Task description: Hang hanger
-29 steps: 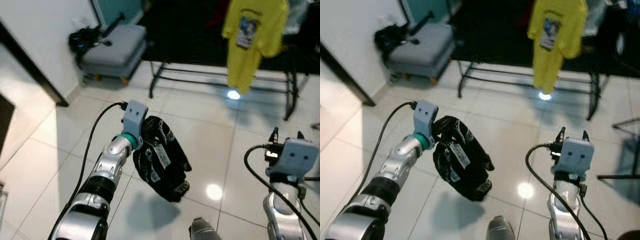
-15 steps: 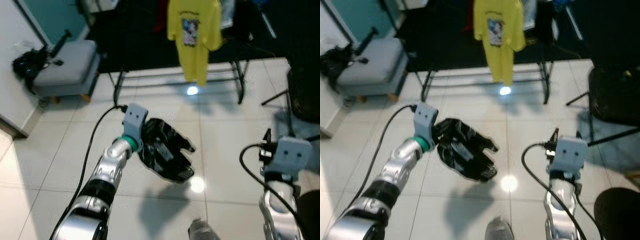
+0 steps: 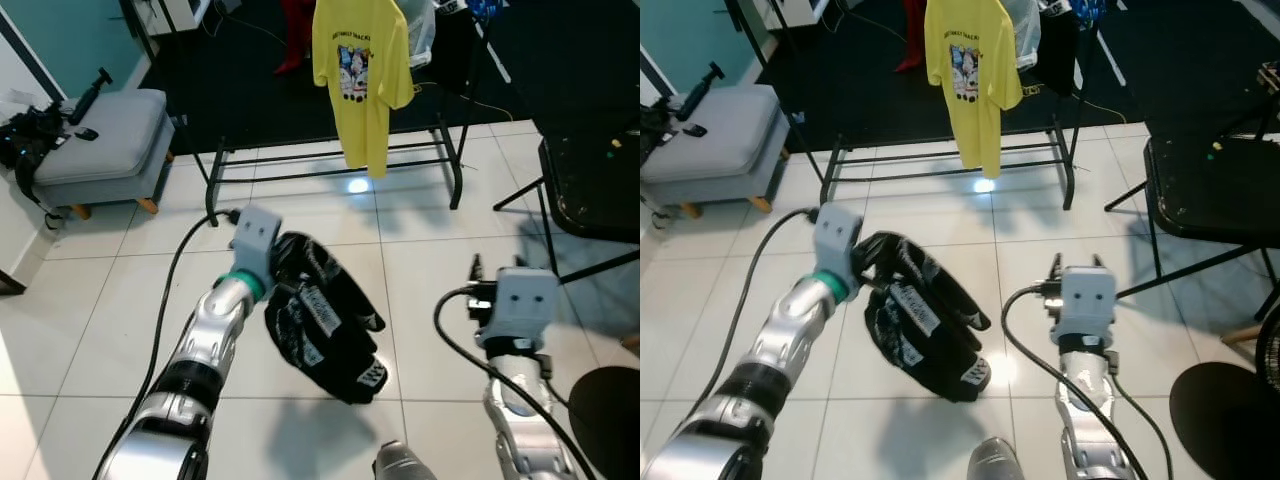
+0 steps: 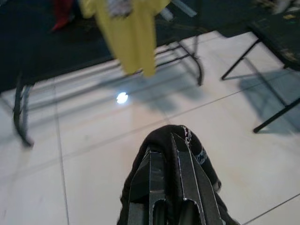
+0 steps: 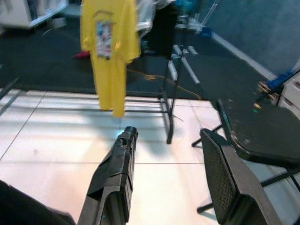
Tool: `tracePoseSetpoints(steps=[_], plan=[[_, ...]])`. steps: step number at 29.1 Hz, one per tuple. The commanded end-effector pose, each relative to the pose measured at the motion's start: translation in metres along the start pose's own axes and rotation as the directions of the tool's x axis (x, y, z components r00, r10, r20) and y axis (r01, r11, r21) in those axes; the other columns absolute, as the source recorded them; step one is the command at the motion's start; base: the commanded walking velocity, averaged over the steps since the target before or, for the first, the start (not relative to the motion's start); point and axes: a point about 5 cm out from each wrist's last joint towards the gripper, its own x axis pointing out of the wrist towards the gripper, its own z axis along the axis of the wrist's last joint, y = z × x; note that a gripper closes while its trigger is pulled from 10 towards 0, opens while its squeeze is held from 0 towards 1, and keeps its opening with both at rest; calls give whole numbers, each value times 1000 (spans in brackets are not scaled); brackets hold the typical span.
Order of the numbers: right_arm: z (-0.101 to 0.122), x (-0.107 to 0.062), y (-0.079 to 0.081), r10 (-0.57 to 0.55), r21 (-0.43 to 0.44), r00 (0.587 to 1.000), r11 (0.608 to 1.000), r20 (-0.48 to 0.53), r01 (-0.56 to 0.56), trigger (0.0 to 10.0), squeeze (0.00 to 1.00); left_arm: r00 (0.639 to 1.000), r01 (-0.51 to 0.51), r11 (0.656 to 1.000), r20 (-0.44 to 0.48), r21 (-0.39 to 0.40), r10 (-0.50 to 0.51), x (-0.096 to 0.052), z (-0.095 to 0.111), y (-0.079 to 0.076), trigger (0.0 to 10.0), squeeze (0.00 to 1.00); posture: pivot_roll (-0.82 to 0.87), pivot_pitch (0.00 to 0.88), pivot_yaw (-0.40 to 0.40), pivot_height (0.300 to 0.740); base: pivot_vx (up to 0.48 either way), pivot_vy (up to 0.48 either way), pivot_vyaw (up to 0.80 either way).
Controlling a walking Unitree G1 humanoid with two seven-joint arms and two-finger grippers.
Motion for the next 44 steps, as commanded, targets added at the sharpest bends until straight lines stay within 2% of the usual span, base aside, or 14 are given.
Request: tracePoseSetpoints(steps=[1, 2, 3, 6, 8, 11, 13, 19, 23, 28, 30, 34, 44], plan=[[-4, 1, 5, 32, 7, 999, 999, -21, -31, 10000, 0, 998, -51, 999, 26, 14, 51, -4, 3, 9, 10000, 0, -185, 30, 100, 740, 0, 0, 0], [-3, 5, 8, 53, 10, 998, 999, -19, -53, 10000, 0, 997, -77, 997, 27, 6, 76, -8, 1, 12, 10000, 0, -143, 30, 64, 740, 0, 0, 0], [-3, 5, 8, 53, 10, 998, 999, -19, -53, 10000, 0, 997, -77, 997, 27, 6, 76, -8, 1, 12, 10000, 0, -143, 30, 64, 740, 0, 0, 0], [4, 20, 20, 130, 18, 992, 991, -3, -130, 10000, 0, 988, -150, 989, 30, -11, 151, -23, -6, 23, 10000, 0, -76, 35, 1, 740, 0, 0, 0], [5, 23, 22, 144, 19, 990, 989, -1, -144, 10000, 0, 986, -165, 986, 31, -14, 165, -26, -7, 25, 10000, 0, -68, 36, -8, 740, 0, 0, 0], [8, 31, 33, 209, 24, 978, 978, 5, -209, 10000, 0, 973, -223, 974, 59, -30, 225, -39, -9, 32, 10000, 0, -7, 36, -57, 740, 0, 0, 0], [8, 33, 36, 223, 24, 975, 975, 5, -223, 10000, 0, 970, -234, 972, 67, -32, 235, -42, -9, 33, 10000, 0, -7, 36, -57, 740, 0, 0, 0], [8, 38, 56, 293, 59, 956, 955, 3, -292, 10000, 0, 963, -254, 966, 108, 41, 248, -55, -5, 29, 10000, 0, 44, 39, -76, 740, 0, 0, 0], [4, 36, 61, 299, 85, 954, 951, -7, -297, 10000, 0, 965, -242, 967, 123, 75, 231, -54, 2, 25, 10000, 0, 34, 37, -54, 740, 0, 0, 0], [1, 32, 60, 289, 91, 957, 954, -12, -287, 10000, 0, 969, -224, 971, 127, 87, 212, -50, 6, 23, 10000, 0, 22, 35, -43, 740, 0, 0, 0], [-3, 29, 52, 256, 93, 966, 963, -20, -254, 10000, 0, 975, -189, 977, 134, 94, 176, -42, 11, 20, 10000, 0, -7, 31, -18, 740, 0, 0, 0], [-5, 28, 50, 242, 96, 970, 966, -21, -239, 10000, 0, 978, -175, 980, 134, 95, 162, -39, 14, 18, 10000, 0, -15, 30, -11, 740, 0, 0, 0], [-4, 32, 45, 222, 114, 975, 969, -14, -219, 10000, 0, 978, -179, 981, 123, 71, 169, -37, 15, 17, 10000, 0, -21, 25, -12, 740, 0, 0, -740]])
